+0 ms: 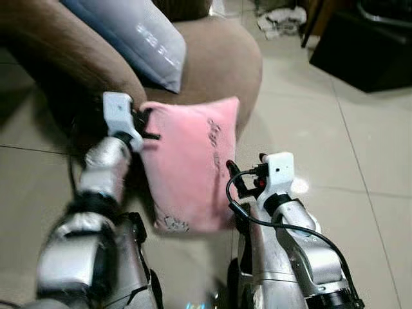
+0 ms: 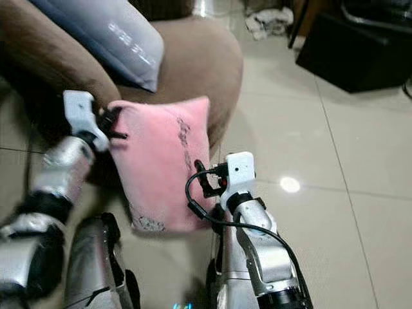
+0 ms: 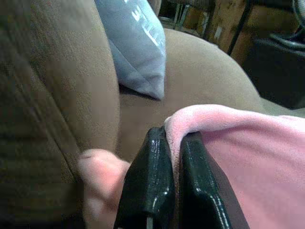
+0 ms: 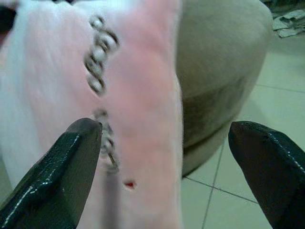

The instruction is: Move the pillow to the sofa from floor

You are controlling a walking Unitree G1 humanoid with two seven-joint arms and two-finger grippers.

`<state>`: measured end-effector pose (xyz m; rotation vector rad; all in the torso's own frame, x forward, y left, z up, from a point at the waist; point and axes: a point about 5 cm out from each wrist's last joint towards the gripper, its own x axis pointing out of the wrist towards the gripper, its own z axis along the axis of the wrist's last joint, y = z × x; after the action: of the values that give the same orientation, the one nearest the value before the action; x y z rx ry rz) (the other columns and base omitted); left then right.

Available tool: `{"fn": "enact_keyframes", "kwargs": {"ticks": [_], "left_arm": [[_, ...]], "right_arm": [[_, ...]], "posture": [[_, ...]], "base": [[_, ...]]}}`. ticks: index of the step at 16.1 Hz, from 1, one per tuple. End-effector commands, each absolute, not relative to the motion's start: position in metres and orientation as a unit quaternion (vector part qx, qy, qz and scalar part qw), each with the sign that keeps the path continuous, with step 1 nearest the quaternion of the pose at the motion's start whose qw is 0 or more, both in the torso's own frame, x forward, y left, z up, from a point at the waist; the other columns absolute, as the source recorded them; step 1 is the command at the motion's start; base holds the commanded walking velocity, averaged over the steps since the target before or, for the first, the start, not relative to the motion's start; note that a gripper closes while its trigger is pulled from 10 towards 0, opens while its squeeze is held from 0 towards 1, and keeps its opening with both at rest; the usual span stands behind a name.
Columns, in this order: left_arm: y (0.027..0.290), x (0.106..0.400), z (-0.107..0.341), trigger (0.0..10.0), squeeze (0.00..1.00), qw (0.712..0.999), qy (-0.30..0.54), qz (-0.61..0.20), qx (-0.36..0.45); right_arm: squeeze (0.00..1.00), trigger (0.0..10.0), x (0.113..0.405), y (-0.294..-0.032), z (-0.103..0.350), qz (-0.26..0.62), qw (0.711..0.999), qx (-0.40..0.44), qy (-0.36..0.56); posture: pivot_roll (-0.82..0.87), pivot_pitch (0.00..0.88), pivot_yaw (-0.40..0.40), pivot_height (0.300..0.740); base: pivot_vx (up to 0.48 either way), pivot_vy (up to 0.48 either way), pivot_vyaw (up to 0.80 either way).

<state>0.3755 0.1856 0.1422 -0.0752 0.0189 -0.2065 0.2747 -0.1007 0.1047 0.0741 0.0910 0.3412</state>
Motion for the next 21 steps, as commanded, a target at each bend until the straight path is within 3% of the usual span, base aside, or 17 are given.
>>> {"fn": "enact_keyframes", "kwargs": {"ticks": [1,6,11,14,21], "left_arm": [[0.183,0.374,0.146,0.0,0.00,0.994,-0.003,-0.103,-0.038],[0.141,0.348,0.128,0.0,0.00,0.985,0.009,-0.164,-0.049],[0.135,0.349,0.152,0.0,0.00,0.983,-0.019,-0.181,-0.037],[0.112,0.332,0.142,0.0,0.00,0.967,-0.009,-0.254,-0.036],[0.135,0.326,0.114,0.0,0.00,0.979,0.041,-0.200,-0.023]], "right_arm": [[0.00,10.0,0.276,-0.106,0.102,0.163,0.985,0.041,0.044],[0.00,10.0,0.272,-0.108,0.084,0.163,0.984,0.037,0.066],[0.00,10.0,0.270,-0.108,0.079,0.168,0.983,0.034,0.069],[0.00,10.0,0.268,-0.107,0.074,0.174,0.981,0.031,0.078],[0.00,10.0,0.269,-0.115,0.072,0.176,0.981,0.018,0.078]], "posture": [[0.00,0.070,-0.048,0.523],[0.01,0.072,-0.045,0.573],[0.00,0.077,-0.043,0.628],[0.01,0.074,-0.056,0.648],[0.01,0.054,-0.065,0.698]], "base": [[0.000,0.000,0.00],[0.000,0.000,0.00],[0.000,0.000,0.00],[0.000,0.000,0.00],[0.000,0.000,0.00]]}}
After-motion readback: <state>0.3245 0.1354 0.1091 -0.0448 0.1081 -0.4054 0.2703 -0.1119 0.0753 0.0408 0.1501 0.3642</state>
